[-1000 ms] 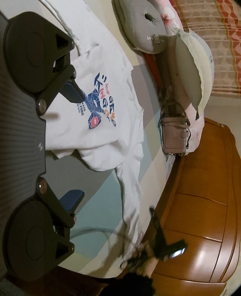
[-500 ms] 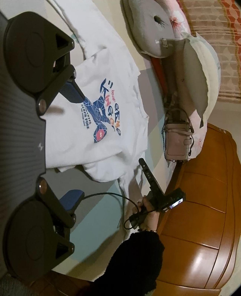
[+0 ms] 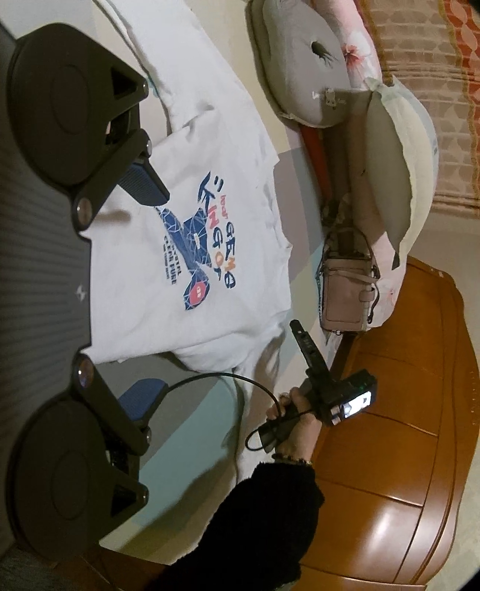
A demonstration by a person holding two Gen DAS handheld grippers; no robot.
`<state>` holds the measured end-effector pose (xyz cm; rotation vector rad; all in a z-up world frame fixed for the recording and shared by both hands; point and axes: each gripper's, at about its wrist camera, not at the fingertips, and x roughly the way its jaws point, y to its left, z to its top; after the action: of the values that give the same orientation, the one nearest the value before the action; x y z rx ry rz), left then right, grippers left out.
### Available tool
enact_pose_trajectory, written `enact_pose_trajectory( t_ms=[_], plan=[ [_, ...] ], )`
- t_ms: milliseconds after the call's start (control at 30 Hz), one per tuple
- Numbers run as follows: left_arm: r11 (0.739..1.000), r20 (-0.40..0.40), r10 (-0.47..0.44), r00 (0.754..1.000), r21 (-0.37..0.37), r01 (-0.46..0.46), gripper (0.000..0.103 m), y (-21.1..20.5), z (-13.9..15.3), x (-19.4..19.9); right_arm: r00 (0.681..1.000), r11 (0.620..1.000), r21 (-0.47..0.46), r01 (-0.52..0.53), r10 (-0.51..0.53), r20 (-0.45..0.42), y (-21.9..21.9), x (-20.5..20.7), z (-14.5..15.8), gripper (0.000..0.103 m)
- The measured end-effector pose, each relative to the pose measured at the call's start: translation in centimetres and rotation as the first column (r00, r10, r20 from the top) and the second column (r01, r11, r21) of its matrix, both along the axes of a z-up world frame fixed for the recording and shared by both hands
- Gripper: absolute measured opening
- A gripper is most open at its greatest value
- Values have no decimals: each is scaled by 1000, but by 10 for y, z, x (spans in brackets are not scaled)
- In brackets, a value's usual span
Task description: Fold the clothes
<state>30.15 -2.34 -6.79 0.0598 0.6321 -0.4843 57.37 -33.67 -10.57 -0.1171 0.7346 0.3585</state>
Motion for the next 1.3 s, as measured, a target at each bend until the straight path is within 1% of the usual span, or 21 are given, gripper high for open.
enact_pose_trajectory(
  t_ms=[67,167,267,333,367,400,433,467,500,633,667,733,833,867,900,933,967,1033,1100,1200,1300],
  plan=[
    [1000,-2,3,1000,-6,-3,100,2,-1,1,997,998,19,-66,67,-41,17,-4,2,18],
    [1000,-6,7,1000,-16,-7,100,4,-2,3,988,995,-25,-93,89,-122,44,5,-17,19],
    [1000,-10,11,1000,-25,-11,100,7,-4,4,997,999,-32,-41,40,-60,50,22,-30,19],
    [999,-13,17,1000,-27,-18,100,8,-4,4,998,1000,8,24,-23,-53,45,38,-29,19],
    [999,-12,21,1000,-26,-21,100,9,-3,3,997,999,18,32,-31,-66,42,39,-24,21],
    [999,-8,18,1000,-28,-19,100,10,-1,1,997,999,23,38,-36,-71,38,38,-18,28],
    [999,-4,17,1000,-29,-17,100,11,0,-1,998,999,13,37,-36,-46,30,27,-9,34],
    [999,-1,16,1000,-30,-16,100,11,0,-3,999,999,3,36,-36,-21,22,15,0,49],
    [999,1,16,1000,-31,-16,100,12,1,-5,999,999,-4,41,-41,-2,12,4,9,58],
    [999,-1,10,1000,-35,-11,100,10,2,-8,983,985,-3,173,-173,-59,-55,-46,18,58],
    [999,-3,9,1000,-36,-9,100,8,1,-8,974,977,-7,213,-213,-75,-71,-58,18,58],
    [999,-8,5,1000,-37,-6,100,3,2,-8,941,948,-11,317,-316,-121,-103,-73,6,58],
    [999,-7,-5,1000,-38,4,100,-4,4,-9,911,923,-29,383,-383,-153,-125,-92,-19,57],
    [999,-6,-7,1000,-36,7,100,-5,5,-9,922,928,-49,370,-373,-104,-127,-103,-22,57],
    [999,-6,-9,1000,-31,8,100,-6,5,-10,918,918,-103,384,-391,-63,-129,-113,-23,59],
    [1000,-6,-10,1000,-27,10,100,-7,6,-10,911,904,-143,403,-411,-29,-134,-123,-24,63],
    [1000,-8,-10,1000,-22,10,100,-8,7,-10,894,888,-130,440,-447,-28,-147,-131,-24,73],
    [1000,-13,-9,1000,-14,9,100,-11,7,-10,850,851,-75,520,-524,-55,-177,-146,-21,74],
    [1000,-13,-12,1000,-13,12,100,-13,8,-11,799,801,-38,598,-599,-58,-204,-162,-12,73],
    [1000,-13,-17,1000,-11,17,100,-18,9,-11,735,734,36,678,-675,-70,-235,-192,0,74],
    [1000,-14,-22,1000,-8,22,100,-22,10,-12,718,719,46,693,-685,-119,-249,-208,-11,73]
  ],
)
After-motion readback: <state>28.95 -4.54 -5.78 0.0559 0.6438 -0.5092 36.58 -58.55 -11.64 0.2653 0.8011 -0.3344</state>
